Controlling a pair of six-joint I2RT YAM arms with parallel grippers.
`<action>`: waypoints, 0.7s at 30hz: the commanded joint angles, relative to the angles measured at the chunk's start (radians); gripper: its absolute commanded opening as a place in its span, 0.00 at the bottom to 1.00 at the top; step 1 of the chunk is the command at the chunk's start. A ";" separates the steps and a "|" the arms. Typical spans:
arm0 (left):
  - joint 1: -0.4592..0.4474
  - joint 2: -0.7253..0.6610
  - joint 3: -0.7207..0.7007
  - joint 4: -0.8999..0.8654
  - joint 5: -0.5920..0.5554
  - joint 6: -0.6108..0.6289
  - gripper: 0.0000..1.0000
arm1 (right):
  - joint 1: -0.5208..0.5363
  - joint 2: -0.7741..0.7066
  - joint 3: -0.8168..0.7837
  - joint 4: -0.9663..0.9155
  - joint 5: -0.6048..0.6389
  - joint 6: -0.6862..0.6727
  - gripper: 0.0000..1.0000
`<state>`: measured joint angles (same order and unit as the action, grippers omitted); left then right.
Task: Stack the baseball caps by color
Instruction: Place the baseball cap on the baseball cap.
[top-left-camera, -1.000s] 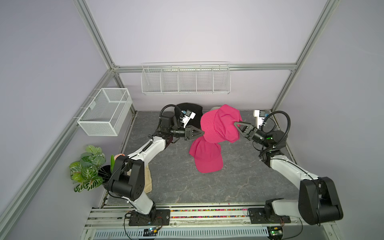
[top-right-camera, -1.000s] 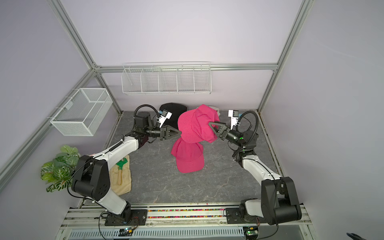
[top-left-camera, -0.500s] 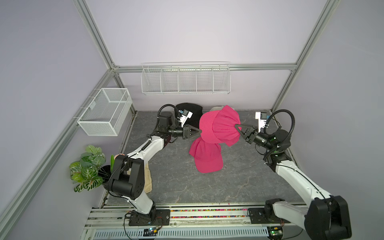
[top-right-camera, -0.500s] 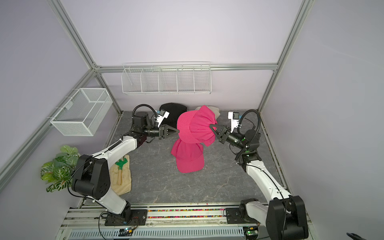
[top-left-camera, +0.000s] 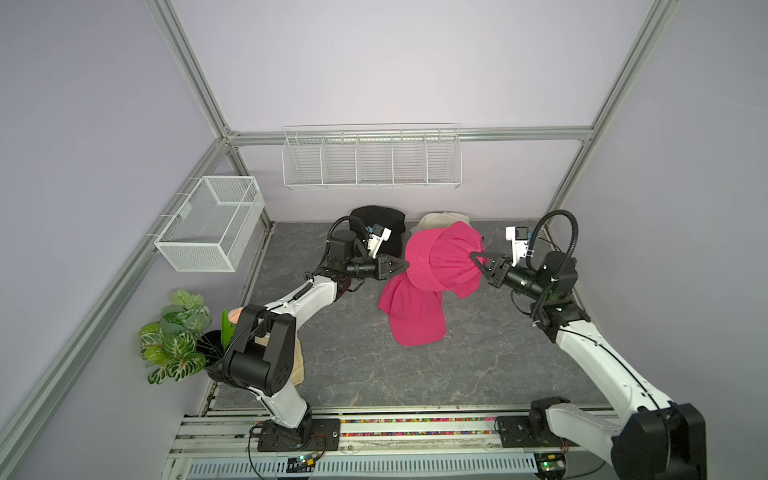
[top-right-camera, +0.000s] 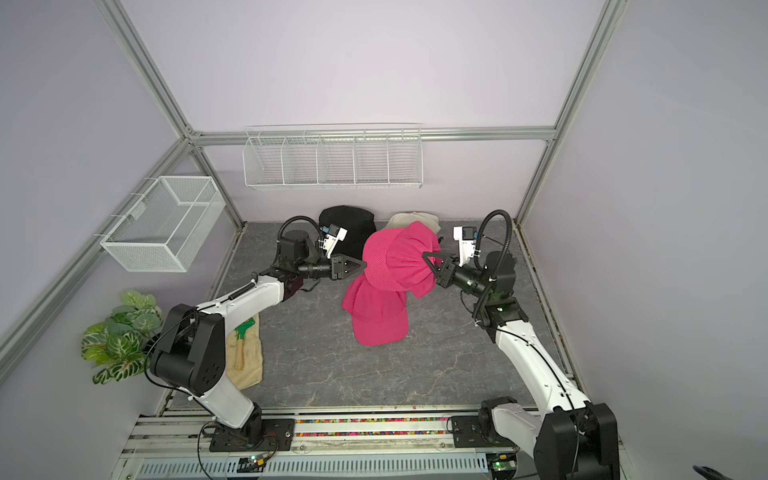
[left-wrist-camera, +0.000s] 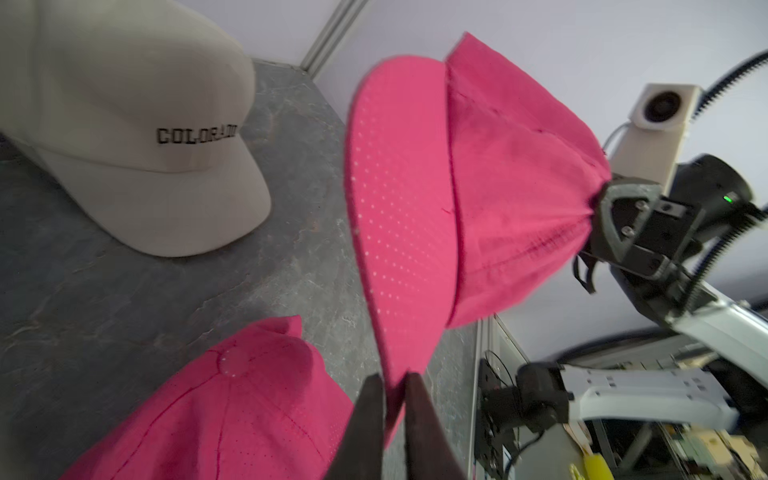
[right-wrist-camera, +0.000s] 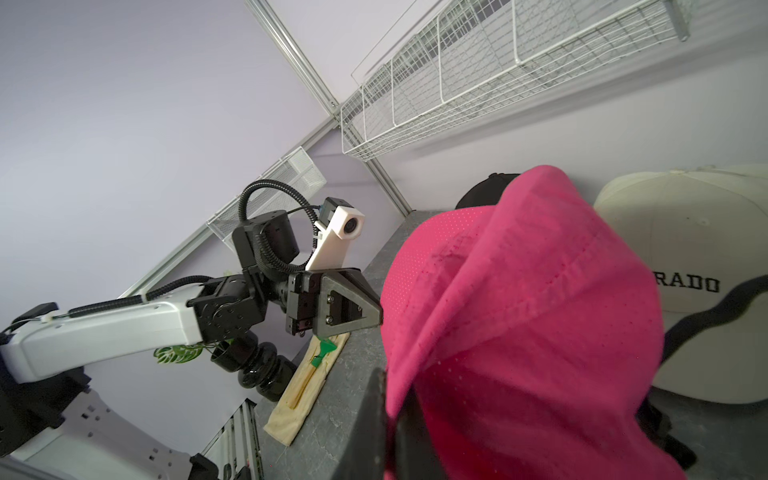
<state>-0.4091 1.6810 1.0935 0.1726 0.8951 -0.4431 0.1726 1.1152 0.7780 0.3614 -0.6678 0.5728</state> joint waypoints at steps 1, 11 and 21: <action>-0.053 -0.041 -0.028 -0.112 -0.297 -0.011 0.46 | -0.001 -0.034 0.044 -0.077 0.107 -0.089 0.07; -0.392 -0.058 0.050 -0.366 -0.506 0.200 0.99 | -0.008 -0.091 0.033 -0.249 0.473 -0.155 0.07; -0.554 0.291 0.363 -0.624 -0.408 0.333 1.00 | -0.032 -0.132 -0.005 -0.310 0.685 -0.093 0.07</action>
<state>-0.9634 1.9095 1.4151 -0.3218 0.4503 -0.1699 0.1452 1.0103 0.7845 0.0547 -0.0448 0.4713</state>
